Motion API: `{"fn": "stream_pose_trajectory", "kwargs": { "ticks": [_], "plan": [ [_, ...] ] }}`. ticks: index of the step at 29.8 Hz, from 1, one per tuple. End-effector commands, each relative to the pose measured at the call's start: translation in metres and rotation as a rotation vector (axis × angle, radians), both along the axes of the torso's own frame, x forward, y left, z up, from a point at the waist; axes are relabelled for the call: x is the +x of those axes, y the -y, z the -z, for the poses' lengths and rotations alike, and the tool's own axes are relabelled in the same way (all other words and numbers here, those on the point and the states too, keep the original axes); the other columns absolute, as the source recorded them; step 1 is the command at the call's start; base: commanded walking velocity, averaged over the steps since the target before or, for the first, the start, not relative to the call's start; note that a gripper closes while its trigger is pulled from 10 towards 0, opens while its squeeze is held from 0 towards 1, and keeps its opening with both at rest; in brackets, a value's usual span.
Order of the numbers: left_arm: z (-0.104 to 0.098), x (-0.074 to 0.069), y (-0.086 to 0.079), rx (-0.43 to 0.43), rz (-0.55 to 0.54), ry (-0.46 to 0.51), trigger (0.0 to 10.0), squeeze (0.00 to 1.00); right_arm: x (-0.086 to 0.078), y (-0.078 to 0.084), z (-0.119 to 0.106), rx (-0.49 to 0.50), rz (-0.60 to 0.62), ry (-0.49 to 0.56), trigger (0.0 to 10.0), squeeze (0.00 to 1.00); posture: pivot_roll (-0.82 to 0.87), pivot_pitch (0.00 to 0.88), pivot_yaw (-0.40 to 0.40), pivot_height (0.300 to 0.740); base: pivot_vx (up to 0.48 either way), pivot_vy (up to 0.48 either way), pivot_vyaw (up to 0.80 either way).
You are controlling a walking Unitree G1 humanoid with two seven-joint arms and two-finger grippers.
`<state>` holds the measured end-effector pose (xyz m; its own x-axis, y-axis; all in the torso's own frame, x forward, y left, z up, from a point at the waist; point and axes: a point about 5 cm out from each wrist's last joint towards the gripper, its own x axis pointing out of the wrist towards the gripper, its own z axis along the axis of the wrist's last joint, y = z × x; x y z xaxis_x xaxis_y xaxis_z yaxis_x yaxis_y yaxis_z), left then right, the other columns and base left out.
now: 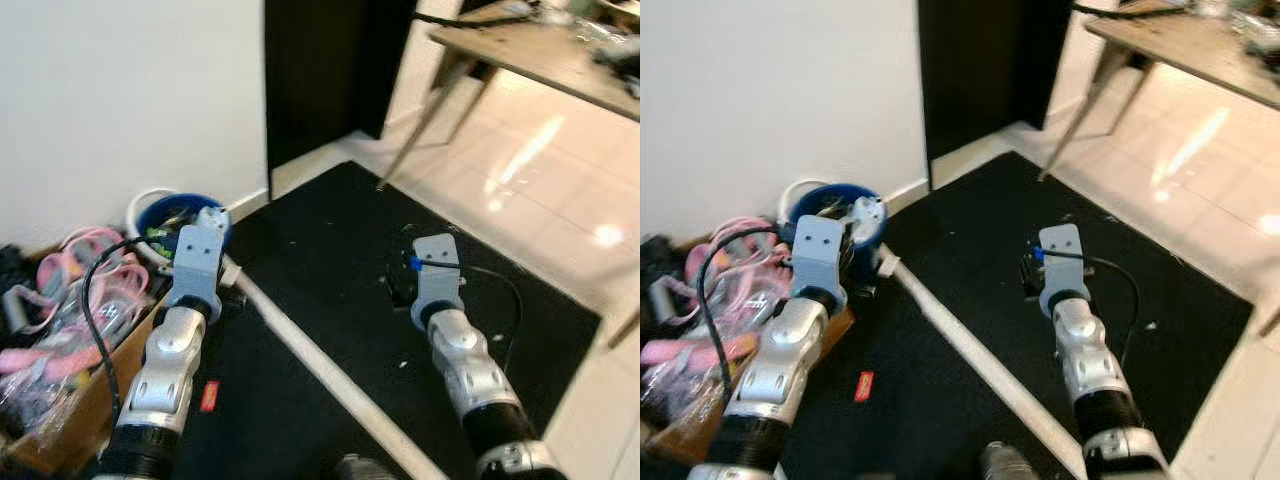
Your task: Picking trash to rubbish bin
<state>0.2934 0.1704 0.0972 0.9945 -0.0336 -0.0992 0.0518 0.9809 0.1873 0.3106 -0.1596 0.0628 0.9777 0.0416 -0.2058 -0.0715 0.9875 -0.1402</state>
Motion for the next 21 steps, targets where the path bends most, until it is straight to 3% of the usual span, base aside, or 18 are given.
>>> {"fn": "stream_pose_trajectory", "kwargs": {
  "ticks": [1,21],
  "plan": [
    [0.0021,-0.0010,-0.0015,0.013,-0.001,-0.011,10.0,0.00,-0.0019,0.0019,0.0022,-0.007,0.006,-0.013,10.0,0.00,0.06,0.043,-0.013,0.740,0.000,0.000,-0.80],
    [0.0025,-0.0014,-0.0012,0.018,0.001,-0.001,10.0,0.00,-0.0024,0.0020,0.0022,-0.019,0.000,-0.014,10.0,0.00,0.05,0.021,-0.023,0.740,0.000,0.000,-0.80]
  ]
}}
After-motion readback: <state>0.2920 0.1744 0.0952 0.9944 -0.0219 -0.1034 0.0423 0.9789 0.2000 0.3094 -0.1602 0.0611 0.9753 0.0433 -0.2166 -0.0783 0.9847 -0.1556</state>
